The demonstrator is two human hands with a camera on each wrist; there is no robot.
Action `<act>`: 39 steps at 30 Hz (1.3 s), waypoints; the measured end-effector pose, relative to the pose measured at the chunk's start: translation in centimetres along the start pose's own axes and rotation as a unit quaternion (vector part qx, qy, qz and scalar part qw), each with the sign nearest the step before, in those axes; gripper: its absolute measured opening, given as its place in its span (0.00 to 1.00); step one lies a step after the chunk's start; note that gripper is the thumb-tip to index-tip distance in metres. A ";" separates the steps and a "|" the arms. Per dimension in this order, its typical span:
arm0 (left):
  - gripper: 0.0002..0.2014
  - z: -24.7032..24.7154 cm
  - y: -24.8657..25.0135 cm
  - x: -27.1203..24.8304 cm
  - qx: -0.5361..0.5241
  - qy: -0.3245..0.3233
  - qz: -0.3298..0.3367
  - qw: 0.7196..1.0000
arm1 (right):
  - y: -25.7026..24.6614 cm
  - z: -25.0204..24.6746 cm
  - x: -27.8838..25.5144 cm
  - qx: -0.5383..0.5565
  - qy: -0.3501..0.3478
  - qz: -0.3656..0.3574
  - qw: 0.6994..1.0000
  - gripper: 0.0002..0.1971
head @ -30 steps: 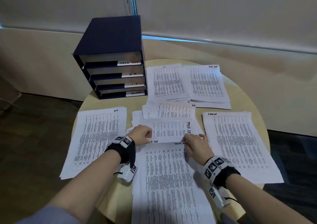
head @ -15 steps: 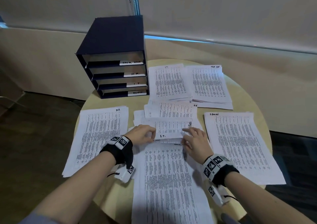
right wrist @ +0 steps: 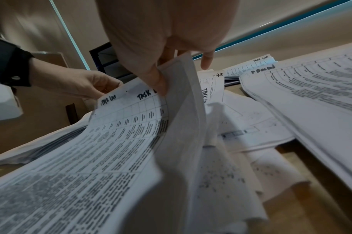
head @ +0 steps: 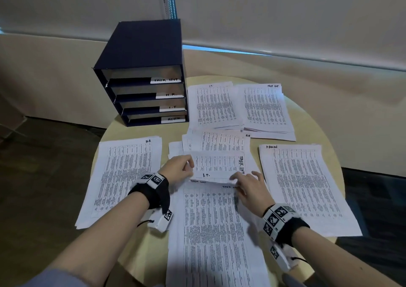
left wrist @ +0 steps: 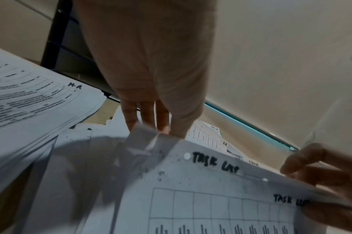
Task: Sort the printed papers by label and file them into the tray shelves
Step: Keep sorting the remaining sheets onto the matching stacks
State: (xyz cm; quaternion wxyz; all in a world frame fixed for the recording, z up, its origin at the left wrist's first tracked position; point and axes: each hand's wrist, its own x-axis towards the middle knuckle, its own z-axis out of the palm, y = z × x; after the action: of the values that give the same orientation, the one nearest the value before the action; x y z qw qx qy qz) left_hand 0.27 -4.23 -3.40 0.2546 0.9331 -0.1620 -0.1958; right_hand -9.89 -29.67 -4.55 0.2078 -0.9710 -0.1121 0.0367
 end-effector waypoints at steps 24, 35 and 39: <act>0.05 -12.4 5.0 1.0 0.005 0.405 0.155 0.901 | 1.8 -2.2 0.9 0.171 0.066 0.087 0.979 0.19; 0.08 -12.1 -0.5 2.4 -0.062 -0.006 -0.041 0.997 | 3.4 -5.5 1.1 0.322 0.080 0.163 0.929 0.13; 0.14 -7.1 -0.3 2.7 -0.024 -0.114 -0.037 0.993 | 2.7 -5.0 2.4 0.207 0.014 0.136 0.969 0.13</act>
State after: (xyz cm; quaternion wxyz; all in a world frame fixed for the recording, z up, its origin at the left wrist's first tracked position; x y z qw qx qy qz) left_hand 5.90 -2.17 1.34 0.2498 0.9036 -0.1507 -0.3136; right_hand -6.38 -33.48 -1.14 0.3985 -0.9136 0.0340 0.0735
